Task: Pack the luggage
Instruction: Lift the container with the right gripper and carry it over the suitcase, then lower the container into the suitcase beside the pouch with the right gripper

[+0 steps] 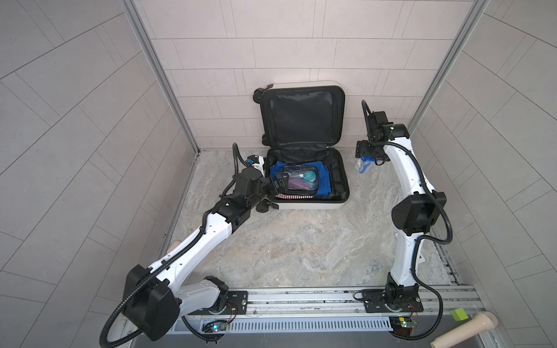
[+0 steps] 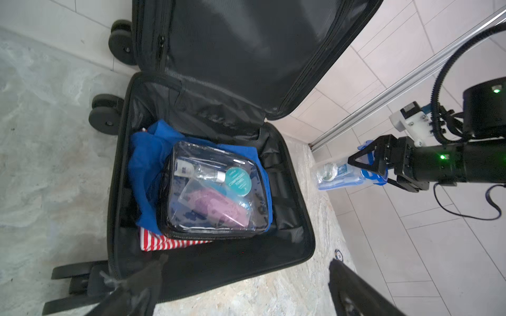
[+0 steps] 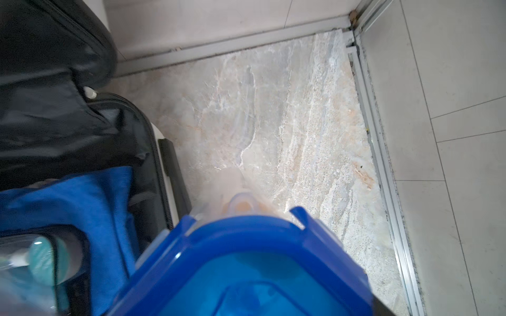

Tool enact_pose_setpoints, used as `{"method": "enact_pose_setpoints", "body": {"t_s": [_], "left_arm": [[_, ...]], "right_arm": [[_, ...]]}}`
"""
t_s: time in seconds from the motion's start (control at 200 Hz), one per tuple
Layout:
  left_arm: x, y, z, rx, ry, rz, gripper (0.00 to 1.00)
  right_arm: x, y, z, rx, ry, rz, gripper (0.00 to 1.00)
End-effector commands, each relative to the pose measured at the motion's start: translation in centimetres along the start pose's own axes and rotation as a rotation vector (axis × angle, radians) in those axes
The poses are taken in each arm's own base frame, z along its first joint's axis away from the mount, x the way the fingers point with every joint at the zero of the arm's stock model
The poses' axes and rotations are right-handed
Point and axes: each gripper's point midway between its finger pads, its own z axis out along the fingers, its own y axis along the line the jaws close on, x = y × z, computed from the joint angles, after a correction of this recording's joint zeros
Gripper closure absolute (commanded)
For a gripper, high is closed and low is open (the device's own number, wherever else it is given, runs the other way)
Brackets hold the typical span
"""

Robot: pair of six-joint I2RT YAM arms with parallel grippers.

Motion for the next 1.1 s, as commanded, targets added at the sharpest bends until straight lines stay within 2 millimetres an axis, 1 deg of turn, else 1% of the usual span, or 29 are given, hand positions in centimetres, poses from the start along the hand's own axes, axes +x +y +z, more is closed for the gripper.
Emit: {"method": "enact_pose_setpoints", "body": {"t_s": [0.0, 0.08, 0.17, 0.34, 0.425, 0.585, 0.771, 0.871, 0.986, 1.096], "left_arm": [[-1.6, -0.8, 0.1, 0.022, 0.003, 0.026, 0.00], [-2.0, -1.3, 0.4, 0.046, 0.011, 0.044, 0.00], [-2.5, -1.5, 0.7, 0.056, 0.011, 0.051, 0.00], [-3.0, -2.1, 1.1, 0.078, 0.013, 0.070, 0.00], [-2.9, -1.8, 1.3, 0.067, 0.020, 0.068, 0.00], [-2.2, -1.7, 2.2, 0.076, 0.045, 0.056, 0.00], [-1.5, -1.6, 3.0, 0.093, 0.068, 0.040, 0.00], [-1.4, -1.6, 3.1, 0.090, 0.067, 0.040, 0.00], [-1.5, -1.5, 2.9, 0.088, 0.066, 0.036, 0.00], [-1.5, -1.4, 2.7, 0.085, 0.067, 0.031, 0.00]], "right_arm": [[-1.7, 1.7, -3.7, -0.126, -0.094, 0.048, 0.25], [-2.0, 3.7, -4.7, -0.232, -0.117, 0.067, 0.26], [-2.2, 5.9, -5.4, -0.342, -0.124, 0.088, 0.27], [-2.5, 11.3, -5.8, -0.522, -0.125, 0.098, 0.27], [-3.0, 13.9, -5.6, -0.618, -0.121, 0.125, 0.27], [-4.1, 18.0, -4.7, -0.748, -0.116, 0.174, 0.27], [-3.8, 23.4, -3.4, -0.851, -0.064, 0.165, 0.27], [-3.9, 25.1, -2.4, -0.891, -0.045, 0.185, 0.27], [-4.0, 26.7, -0.5, -0.942, -0.019, 0.232, 0.27], [-3.3, 28.6, 1.2, -0.986, 0.024, 0.253, 0.26]]}}
